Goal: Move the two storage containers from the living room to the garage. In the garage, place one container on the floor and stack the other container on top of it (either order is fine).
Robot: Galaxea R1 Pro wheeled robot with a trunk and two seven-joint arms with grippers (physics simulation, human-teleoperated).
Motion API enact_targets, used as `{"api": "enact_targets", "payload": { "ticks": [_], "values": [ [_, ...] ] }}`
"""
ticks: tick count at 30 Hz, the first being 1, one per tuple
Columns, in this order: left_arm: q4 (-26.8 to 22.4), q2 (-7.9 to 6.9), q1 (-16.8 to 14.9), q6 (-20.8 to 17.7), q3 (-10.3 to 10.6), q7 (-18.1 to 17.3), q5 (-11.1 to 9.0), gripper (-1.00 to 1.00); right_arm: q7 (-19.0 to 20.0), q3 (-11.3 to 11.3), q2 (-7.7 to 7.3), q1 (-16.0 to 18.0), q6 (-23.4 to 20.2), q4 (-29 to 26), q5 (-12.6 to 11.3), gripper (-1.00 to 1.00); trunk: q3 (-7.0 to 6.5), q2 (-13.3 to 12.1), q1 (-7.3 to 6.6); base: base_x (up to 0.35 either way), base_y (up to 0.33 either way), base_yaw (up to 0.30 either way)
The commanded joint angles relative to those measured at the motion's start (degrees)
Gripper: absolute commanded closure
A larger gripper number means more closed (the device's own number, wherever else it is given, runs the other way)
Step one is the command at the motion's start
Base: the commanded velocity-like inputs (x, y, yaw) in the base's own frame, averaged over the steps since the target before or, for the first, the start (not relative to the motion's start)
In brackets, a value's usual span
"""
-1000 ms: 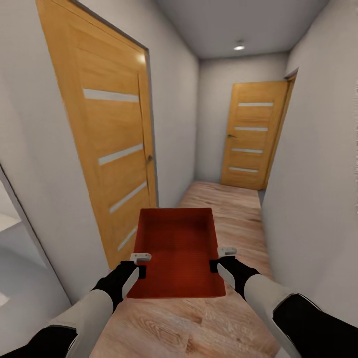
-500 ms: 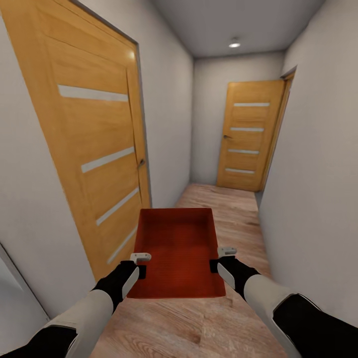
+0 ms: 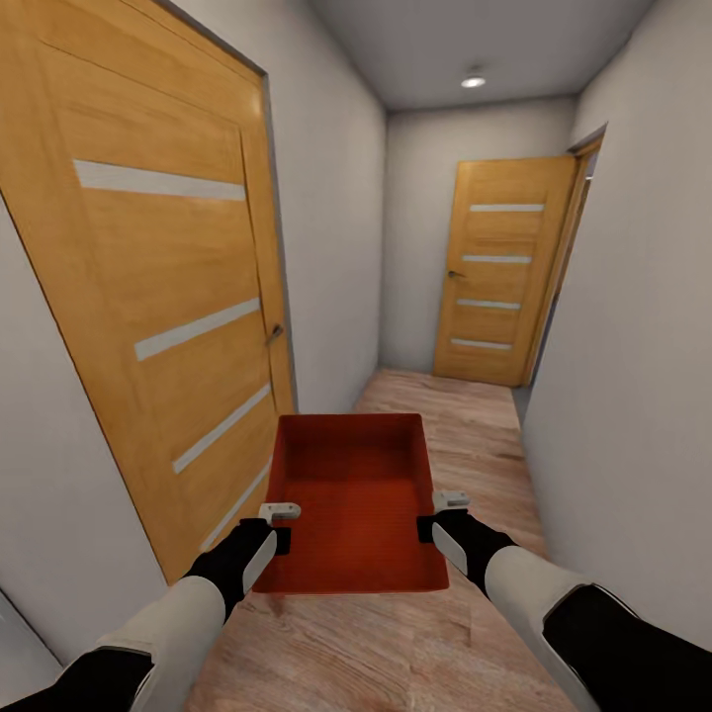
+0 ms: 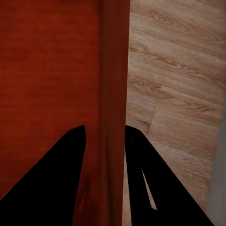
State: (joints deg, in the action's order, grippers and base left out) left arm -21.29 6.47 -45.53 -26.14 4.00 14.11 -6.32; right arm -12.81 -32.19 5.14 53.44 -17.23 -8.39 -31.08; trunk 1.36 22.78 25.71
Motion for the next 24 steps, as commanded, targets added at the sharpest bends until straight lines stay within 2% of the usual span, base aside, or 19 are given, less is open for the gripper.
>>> {"api": "enact_targets", "payload": {
  "ticks": [1, 9, 24],
  "values": [
    [-0.06, -0.94, 0.0, -0.14, 1.71, 0.57, -1.5, 1.0, -0.11, -0.33, -0.04, 0.09, -0.17, -0.23, -1.97, 1.0, 0.13, 0.14, 0.07, 0.322, 0.0, -0.008],
    [-0.06, -0.94, 0.0, -0.13, 1.74, 0.57, -1.5, 1.0, -0.13, -0.33, 0.05, 0.09, -0.18, -0.23, -1.97, 1.0, 0.13, 0.14, 0.07, 0.322, 0.0, -0.126],
    [-0.06, -0.94, 0.0, -0.1, 1.73, 0.57, -1.5, 1.0, -0.11, -0.33, 0.01, 0.09, -0.17, -0.23, -1.97, 1.0, 0.13, 0.14, 0.07, 0.322, 0.0, -0.005]
  ]
}}
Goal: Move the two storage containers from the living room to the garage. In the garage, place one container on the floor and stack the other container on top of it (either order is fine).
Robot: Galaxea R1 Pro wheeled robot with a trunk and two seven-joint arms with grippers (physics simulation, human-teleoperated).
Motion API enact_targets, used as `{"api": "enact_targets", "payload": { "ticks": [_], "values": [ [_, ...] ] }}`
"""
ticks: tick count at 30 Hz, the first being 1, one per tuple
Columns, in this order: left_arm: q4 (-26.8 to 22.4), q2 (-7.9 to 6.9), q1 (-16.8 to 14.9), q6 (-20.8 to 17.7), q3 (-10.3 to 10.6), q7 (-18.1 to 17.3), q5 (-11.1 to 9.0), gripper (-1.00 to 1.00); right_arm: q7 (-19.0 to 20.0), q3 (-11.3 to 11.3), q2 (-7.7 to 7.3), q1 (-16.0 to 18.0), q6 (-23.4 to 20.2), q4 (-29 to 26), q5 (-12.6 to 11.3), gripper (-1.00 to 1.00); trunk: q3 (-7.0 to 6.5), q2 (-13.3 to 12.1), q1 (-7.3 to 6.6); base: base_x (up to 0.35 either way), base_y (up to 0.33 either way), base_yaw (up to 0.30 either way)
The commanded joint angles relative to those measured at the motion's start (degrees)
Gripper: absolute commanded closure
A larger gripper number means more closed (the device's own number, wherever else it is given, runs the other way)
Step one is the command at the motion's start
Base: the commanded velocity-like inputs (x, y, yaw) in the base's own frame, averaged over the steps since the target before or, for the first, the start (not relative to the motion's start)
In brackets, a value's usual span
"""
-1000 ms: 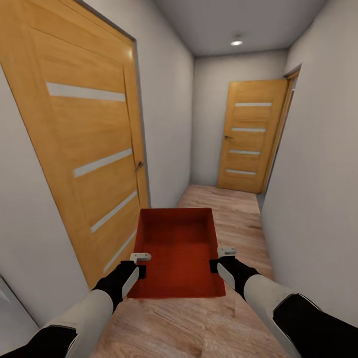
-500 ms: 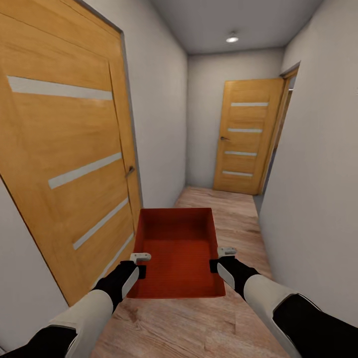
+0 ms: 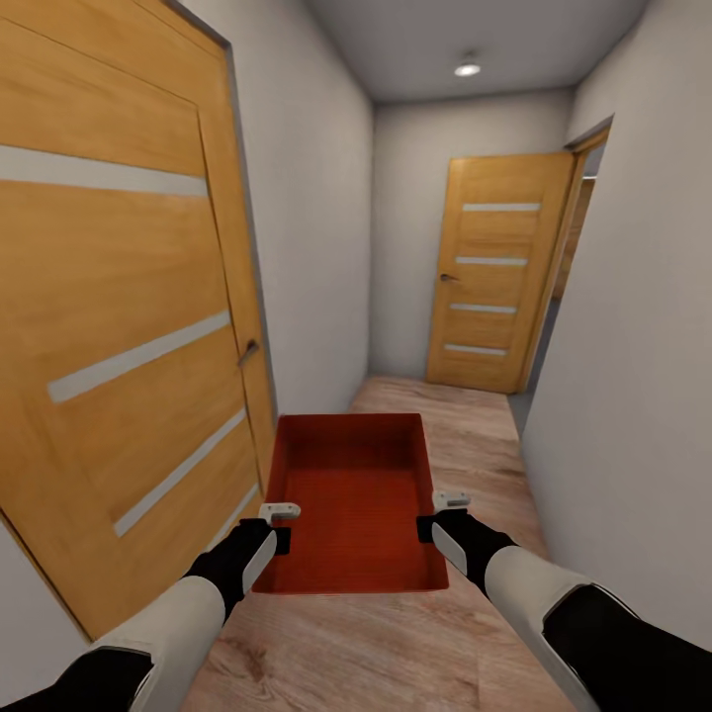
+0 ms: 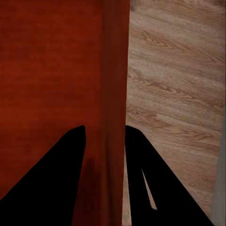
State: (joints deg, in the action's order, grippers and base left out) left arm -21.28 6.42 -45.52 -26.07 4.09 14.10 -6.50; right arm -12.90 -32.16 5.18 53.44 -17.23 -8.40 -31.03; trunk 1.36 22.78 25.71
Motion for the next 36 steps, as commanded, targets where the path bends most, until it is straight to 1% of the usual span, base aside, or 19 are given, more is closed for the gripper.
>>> {"api": "enact_targets", "payload": {
  "ticks": [1, 5, 16, 36],
  "values": [
    [-0.08, -0.88, 0.0, -0.16, 1.63, 0.58, -1.32, 1.0, -0.02, -0.36, -0.05, 0.08, -0.17, -0.21, -2.01, 1.0, 0.13, 0.14, 0.07, 0.322, 0.0, 0.0],
    [-0.08, -0.88, 0.0, -0.19, 1.62, 0.58, -1.32, 1.0, -0.06, -0.36, -0.03, 0.08, -0.17, -0.21, -2.01, 1.0, 0.13, 0.14, 0.07, 0.322, 0.0, -0.07],
    [-0.08, -0.88, -0.01, -0.19, 1.65, 0.58, -1.32, 1.0, -0.08, -0.36, 0.01, 0.08, -0.17, -0.21, -2.01, 1.0, 0.13, 0.14, 0.07, 0.322, 0.0, -0.25],
    [-0.08, -0.88, 0.0, -0.2, 1.62, 0.58, -1.32, 1.0, -0.03, -0.36, 0.01, 0.08, -0.17, -0.21, -2.01, 1.0, 0.13, 0.14, 0.07, 0.322, 0.0, -0.008]
  ]
}}
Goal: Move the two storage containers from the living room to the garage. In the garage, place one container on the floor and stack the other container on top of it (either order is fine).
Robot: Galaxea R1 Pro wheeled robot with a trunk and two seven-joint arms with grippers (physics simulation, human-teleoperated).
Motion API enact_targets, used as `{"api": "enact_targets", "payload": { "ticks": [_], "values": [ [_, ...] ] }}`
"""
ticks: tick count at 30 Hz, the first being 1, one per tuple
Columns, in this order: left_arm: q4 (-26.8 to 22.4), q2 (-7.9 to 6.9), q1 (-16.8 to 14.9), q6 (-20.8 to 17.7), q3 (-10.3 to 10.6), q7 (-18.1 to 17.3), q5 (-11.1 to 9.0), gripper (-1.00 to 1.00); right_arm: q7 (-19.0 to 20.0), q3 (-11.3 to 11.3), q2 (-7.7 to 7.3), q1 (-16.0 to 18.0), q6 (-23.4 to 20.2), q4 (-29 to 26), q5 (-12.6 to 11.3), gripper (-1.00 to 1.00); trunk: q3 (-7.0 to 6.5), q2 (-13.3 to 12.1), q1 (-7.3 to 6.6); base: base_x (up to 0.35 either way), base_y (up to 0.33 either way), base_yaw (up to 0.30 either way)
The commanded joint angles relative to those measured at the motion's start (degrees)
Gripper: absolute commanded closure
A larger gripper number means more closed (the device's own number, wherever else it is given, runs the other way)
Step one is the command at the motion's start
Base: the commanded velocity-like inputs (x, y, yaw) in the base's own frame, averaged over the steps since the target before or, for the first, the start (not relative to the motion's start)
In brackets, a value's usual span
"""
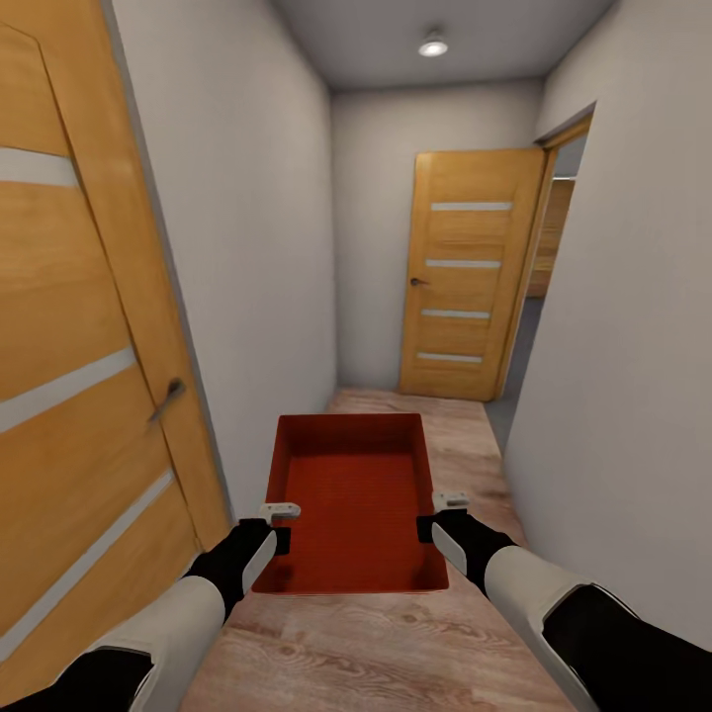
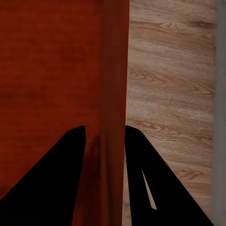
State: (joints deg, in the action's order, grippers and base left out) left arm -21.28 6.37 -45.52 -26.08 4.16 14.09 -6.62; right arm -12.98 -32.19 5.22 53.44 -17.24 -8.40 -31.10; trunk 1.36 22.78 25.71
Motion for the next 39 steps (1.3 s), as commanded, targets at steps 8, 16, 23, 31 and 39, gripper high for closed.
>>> {"api": "enact_targets", "payload": {
  "ticks": [8, 16, 23, 31, 39],
  "values": [
    [-0.08, -0.83, 0.0, -0.2, 1.55, 0.58, -1.2, 1.0, 0.06, -0.33, -0.04, 0.08, -0.16, -0.22, -1.95, 1.0, 0.13, 0.14, 0.07, 0.322, 0.0, 0.0],
    [-0.08, -0.83, 0.0, -0.2, 1.55, 0.58, -1.2, 1.0, -0.02, -0.33, 0.02, 0.08, -0.25, -0.22, -1.95, 1.0, 0.13, 0.14, 0.07, 0.322, 0.0, -0.136],
    [-0.08, -0.83, 0.0, -0.2, 1.55, 0.58, -1.2, 1.0, -0.02, -0.33, 0.05, 0.08, -0.25, -0.22, -1.95, 1.0, 0.13, 0.14, 0.07, 0.322, 0.0, -0.28],
    [-0.08, -0.83, 0.0, -0.2, 1.55, 0.58, -1.2, 1.0, 0.0, -0.33, 0.05, 0.08, -0.25, -0.22, -1.95, 1.0, 0.13, 0.14, 0.07, 0.322, 0.0, -0.245],
    [-0.08, -0.83, 0.0, -0.2, 1.55, 0.58, -1.2, 1.0, 0.05, -0.33, -0.03, 0.08, -0.25, -0.22, -1.95, 1.0, 0.13, 0.14, 0.07, 0.322, 0.0, -0.016]
  ]
}}
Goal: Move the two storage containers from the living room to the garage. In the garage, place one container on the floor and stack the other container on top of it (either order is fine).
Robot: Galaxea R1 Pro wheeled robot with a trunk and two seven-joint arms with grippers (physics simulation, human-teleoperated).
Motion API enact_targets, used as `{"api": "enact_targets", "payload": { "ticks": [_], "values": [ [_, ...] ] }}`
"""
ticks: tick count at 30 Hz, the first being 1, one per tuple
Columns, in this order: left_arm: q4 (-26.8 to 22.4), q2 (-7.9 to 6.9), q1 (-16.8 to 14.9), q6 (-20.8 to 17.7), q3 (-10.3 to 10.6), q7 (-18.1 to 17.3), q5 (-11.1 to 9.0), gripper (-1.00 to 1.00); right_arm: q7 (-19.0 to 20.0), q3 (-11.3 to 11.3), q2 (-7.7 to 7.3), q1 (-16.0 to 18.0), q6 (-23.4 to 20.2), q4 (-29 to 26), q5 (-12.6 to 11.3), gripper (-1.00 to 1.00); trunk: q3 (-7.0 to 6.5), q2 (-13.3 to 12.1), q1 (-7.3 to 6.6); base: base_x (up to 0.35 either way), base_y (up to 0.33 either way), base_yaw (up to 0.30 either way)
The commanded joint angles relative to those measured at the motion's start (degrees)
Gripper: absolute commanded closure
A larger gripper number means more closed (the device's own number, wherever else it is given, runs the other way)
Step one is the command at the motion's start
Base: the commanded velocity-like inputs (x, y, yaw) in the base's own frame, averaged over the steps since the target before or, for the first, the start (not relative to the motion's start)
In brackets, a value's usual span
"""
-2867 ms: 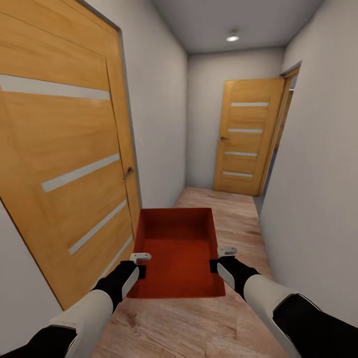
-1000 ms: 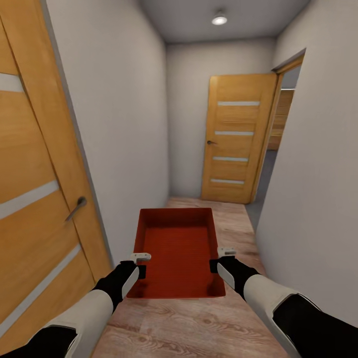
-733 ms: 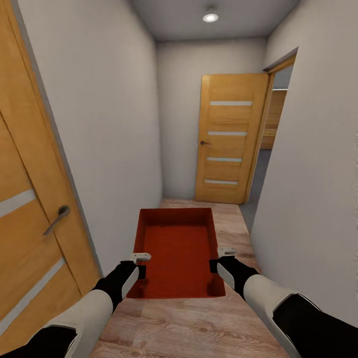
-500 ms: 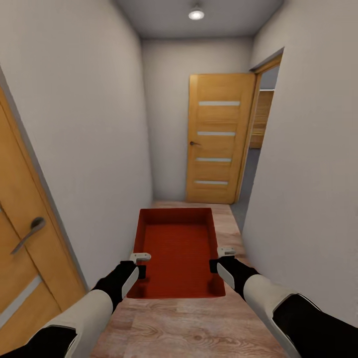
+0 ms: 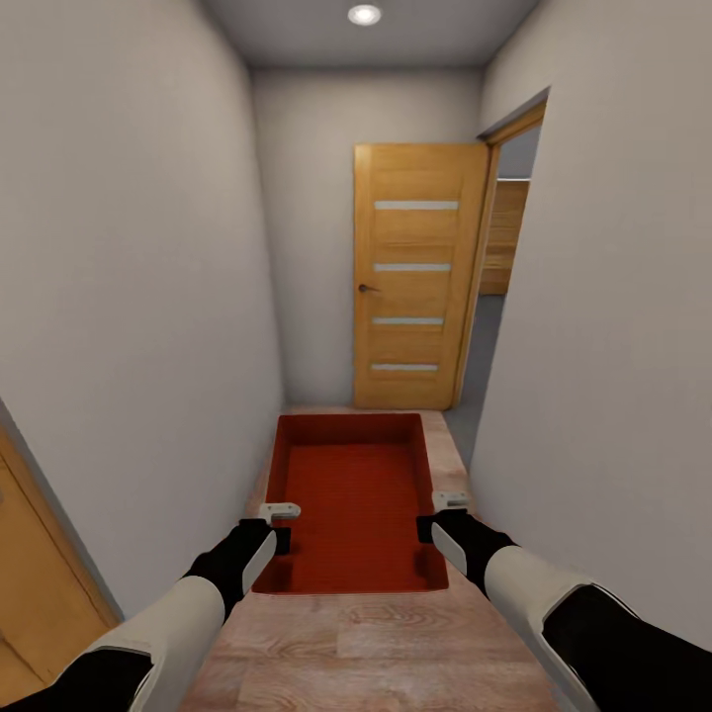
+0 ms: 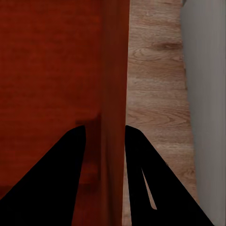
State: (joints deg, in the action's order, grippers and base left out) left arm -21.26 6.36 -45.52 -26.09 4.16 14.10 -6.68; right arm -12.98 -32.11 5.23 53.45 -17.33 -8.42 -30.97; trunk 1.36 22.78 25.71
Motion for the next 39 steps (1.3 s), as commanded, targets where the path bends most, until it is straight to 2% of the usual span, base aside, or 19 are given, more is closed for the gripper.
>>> {"api": "enact_targets", "payload": {
  "ticks": [1, 39],
  "values": [
    [-0.1, -0.83, -0.01, -0.19, 1.55, 0.58, -1.14, 1.0, 0.05, -0.41, -0.04, 0.08, -0.16, -0.2, -2.08, 1.0, 0.13, 0.14, 0.07, 0.322, 0.0, -0.001],
    [-0.1, -0.83, -0.01, -0.22, 1.55, 0.58, -1.14, 1.0, 0.06, -0.41, -0.04, 0.08, -0.16, -0.2, -2.08, 1.0, 0.13, 0.14, 0.07, 0.322, 0.0, 0.0]
  ]
}}
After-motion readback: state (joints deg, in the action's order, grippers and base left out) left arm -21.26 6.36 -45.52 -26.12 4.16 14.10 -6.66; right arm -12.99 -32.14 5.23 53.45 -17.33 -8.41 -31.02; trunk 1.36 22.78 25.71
